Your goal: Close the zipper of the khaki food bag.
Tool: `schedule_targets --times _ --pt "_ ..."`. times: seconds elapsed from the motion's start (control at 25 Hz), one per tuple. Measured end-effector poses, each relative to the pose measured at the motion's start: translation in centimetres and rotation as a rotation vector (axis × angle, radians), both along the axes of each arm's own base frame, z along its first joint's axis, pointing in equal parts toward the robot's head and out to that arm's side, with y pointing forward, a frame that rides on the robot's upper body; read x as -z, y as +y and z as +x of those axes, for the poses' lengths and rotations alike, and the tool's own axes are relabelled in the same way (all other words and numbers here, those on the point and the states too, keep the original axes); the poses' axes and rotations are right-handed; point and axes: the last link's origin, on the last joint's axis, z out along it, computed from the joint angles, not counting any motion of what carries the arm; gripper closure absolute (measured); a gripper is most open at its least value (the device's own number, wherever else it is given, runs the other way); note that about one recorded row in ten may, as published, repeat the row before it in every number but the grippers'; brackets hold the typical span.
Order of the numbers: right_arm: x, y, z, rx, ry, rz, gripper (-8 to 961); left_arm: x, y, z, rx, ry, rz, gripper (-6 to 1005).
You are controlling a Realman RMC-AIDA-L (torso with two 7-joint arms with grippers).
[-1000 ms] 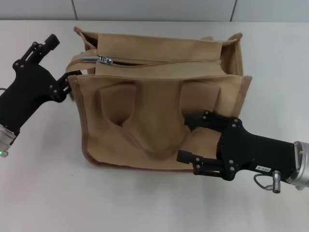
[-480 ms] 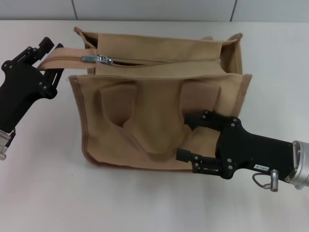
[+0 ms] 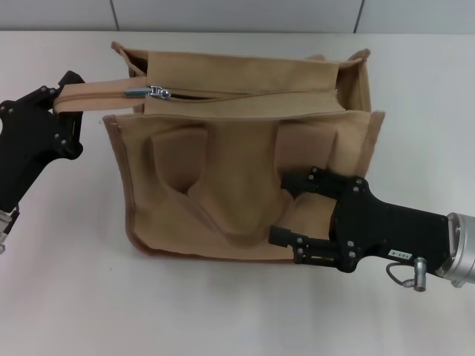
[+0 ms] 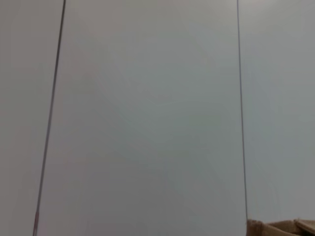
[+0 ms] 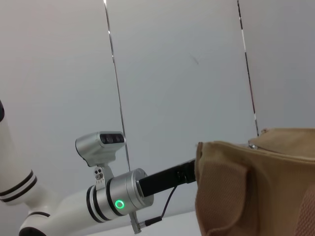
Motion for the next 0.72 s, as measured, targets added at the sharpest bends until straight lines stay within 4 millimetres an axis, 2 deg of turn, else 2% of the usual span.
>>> schedule_targets --times 0.44,0.6,0.72 --pt "-1.5 -0.5 -1.2 -0.035 0.142 0.009 163 0.1 0.0 0.8 0.009 -0.081 0.026 998" --pt "-1.8 -0.3 -1.5 -0.037 0.163 0.018 163 -0.3 -0.2 1.0 0.019 -0.133 0.029 998" --pt "-2.7 0.4 -2.0 0.015 0.243 0.022 163 -0.7 -0.4 1.7 0.062 -0.194 0.013 998"
